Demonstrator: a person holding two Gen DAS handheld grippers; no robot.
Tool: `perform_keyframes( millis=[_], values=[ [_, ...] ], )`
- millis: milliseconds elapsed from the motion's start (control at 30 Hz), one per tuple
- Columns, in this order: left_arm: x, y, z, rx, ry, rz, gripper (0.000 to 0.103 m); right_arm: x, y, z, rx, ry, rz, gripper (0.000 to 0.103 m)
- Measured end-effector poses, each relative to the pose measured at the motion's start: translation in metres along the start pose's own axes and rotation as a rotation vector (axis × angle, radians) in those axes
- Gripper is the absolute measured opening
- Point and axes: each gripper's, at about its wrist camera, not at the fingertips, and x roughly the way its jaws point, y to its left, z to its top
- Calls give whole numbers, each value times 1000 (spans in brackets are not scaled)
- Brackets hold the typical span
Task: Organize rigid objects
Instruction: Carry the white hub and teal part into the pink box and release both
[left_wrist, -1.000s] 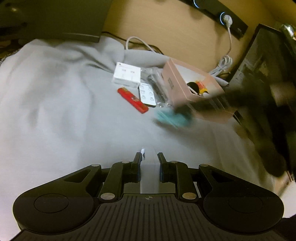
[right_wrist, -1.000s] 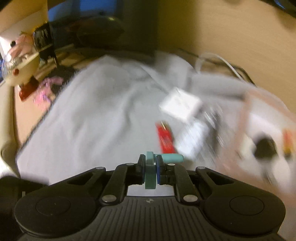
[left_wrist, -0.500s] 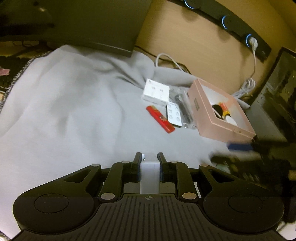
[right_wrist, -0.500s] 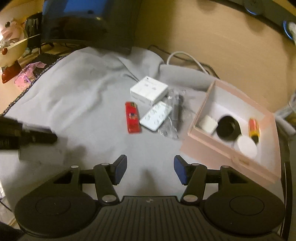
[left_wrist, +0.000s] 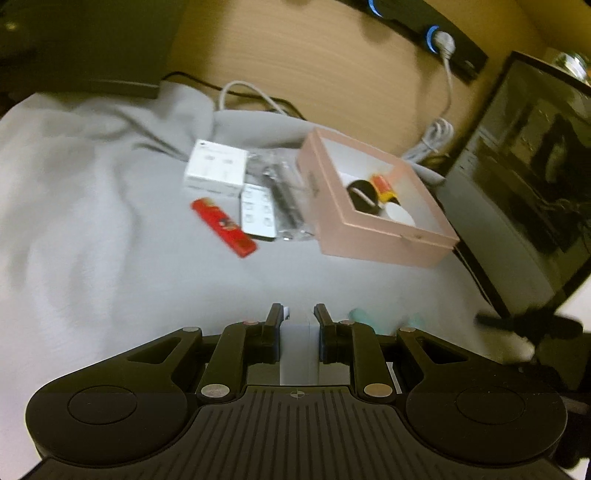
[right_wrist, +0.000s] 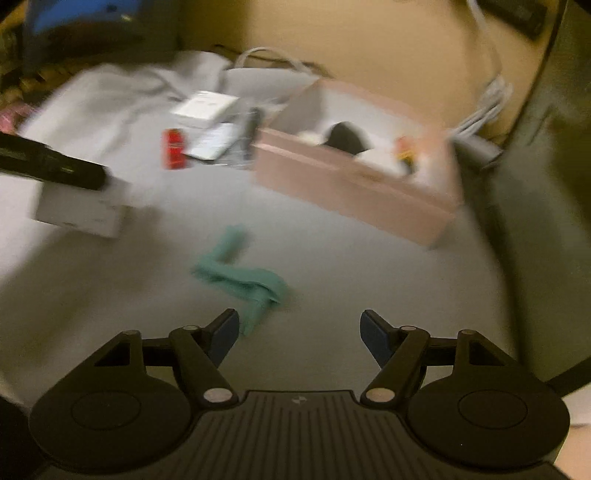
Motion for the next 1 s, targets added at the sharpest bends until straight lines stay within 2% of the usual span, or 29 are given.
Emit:
perform_keyframes(
  millis=[33, 67, 133, 167, 233, 367, 500, 533, 567, 600, 800, 1000],
  values=[
    [0, -2, 0, 5, 1, 0, 20, 0, -3, 0, 0, -14, -46, 72],
    [-1, -3, -1, 10, 3, 1, 20, -2, -9, 2, 26, -29, -32, 72],
    [-4, -4, -2, 11, 3, 8, 20, -14, -20, 6, 107, -57, 106, 75],
    [-5, -3, -3, 11, 4, 11, 20, -20, -21, 9, 127, -71, 177, 83],
    [-9, -2, -5, 10, 8, 21, 20, -26, -10, 13, 81, -111, 240, 89],
    [-17, -1, -12, 8, 20, 39, 20, -10, 16, 21, -56, -137, 246, 89],
    [-24, -8, -18, 18, 28, 40, 20, 28, 19, 31, -22, -51, 294, 89],
    [-25, -10, -19, 24, 30, 38, 20, 36, 16, 33, -1, -21, 314, 85],
    [-26, -13, -19, 32, 32, 35, 20, 40, 14, 34, 17, 0, 328, 71],
    [-26, -16, -19, 40, 34, 32, 20, 43, 11, 35, 32, 19, 337, 70],
    [-26, -42, -6, 105, 9, -17, 21, 0, -16, 29, 105, -37, 341, 70],
    [-1, -82, 60, 185, -108, -72, 21, -48, -55, 25, 142, -148, 272, 70]
  ],
)
